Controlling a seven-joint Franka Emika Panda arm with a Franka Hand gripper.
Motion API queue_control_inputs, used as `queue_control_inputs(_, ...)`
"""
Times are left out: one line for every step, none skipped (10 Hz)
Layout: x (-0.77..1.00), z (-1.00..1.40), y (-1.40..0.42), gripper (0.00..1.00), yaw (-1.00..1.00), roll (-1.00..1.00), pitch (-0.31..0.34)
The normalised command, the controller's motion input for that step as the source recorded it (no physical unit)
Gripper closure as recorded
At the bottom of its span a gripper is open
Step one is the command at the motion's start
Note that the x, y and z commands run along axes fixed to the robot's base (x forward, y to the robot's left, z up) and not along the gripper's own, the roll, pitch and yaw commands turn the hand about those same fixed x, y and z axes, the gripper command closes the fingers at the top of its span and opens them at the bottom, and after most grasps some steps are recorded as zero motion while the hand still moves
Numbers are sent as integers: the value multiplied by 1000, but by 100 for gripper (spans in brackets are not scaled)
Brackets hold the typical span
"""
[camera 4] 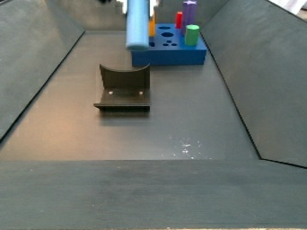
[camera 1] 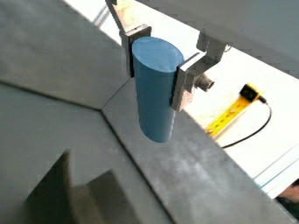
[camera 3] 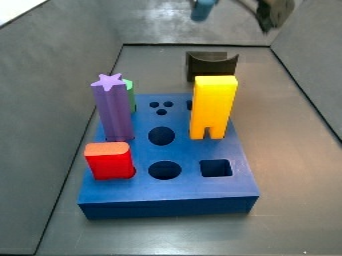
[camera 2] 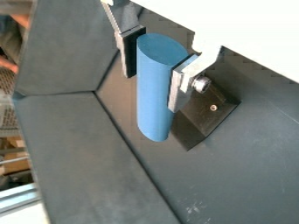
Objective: Pick up the oval object. Move up. Place the oval object on the fixture. Regrasp the oval object. Move to above the board. Insert the oval object.
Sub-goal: Move to above the board.
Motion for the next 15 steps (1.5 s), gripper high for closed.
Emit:
queue_control_inputs(-220,1000,-26,100,-263,-51,-19)
queue_control_inputs(-182,854,-16,100,-235,-52,33)
queue_control_inputs(-115,569,-8,100,-188,-54,101)
queue_control_inputs(-75,365,-8,100,-144,-53,146)
queue_control_inputs(-59,227,-9,100,-115,-51,175)
queue_control_inputs(-11,37,-9,100,-32,-31,203)
queue_control_inputs(-10,19,-8,100,0,-31,208)
queue_control_inputs(-7,18,-10,100,54,-32,205)
queue_control_inputs(-338,365,-1000,100,-174,-1000,112)
queue_control_inputs(-338,384,-1000,100,-165,-1000,105)
queue_control_inputs(-356,400,-1000,100,-161,-1000,107)
queue_control_inputs(-357,378,-1000,100,-145,-1000,116)
queue_control_inputs(-363,381,-1000,100,-137,-1000,126)
queue_control_inputs(-367,387,-1000,100,-129,-1000,134)
queue_control_inputs(-367,392,-1000,100,-121,-1000,137)
